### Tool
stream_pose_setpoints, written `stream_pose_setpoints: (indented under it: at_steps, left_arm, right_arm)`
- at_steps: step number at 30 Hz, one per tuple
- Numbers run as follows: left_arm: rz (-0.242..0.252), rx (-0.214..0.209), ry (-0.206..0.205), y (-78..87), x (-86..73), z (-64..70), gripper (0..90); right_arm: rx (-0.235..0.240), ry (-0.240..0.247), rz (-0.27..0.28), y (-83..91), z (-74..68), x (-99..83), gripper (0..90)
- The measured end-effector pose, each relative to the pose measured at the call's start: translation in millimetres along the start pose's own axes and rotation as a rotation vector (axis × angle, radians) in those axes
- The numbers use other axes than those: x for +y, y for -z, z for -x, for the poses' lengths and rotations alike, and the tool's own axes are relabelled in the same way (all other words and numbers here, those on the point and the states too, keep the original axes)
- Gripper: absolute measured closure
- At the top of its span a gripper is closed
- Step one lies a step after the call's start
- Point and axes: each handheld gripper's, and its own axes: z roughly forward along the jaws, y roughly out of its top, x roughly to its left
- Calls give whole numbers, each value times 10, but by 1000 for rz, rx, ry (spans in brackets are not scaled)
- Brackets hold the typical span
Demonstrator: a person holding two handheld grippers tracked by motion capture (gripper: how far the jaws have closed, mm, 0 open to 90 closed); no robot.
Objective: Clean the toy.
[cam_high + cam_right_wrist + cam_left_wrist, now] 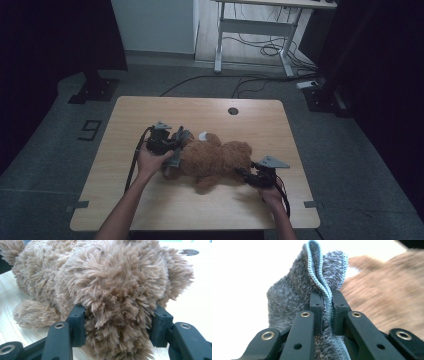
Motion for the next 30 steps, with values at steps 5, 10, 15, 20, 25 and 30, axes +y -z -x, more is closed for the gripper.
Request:
stream_pose_setpoints:
  at_steps: [5,10,15,20,25,30]
  left_arm:
    - [16,-38,-78,-83,280,363,811]
    - [-19,-85,-128,-416,438,736,810]
    - [-91,-92,-158,-776,390,928,809]
    - [-85,-86,-126,-731,369,800,810]
    - [-75,-33,-104,-570,287,567,811]
    - [-54,35,-88,-322,99,350,811]
  right_arm:
    - [-1,1,2,-1,-1,-1,430]
    - [0,1,2,-1,0,0,430]
    - [2,3,0,1,4,-1,430]
    - [3,4,0,1,5,0,430]
    - [6,7,-1,-5,0,-7,430]
    - [8,0,-9,-18,4,-24,433]
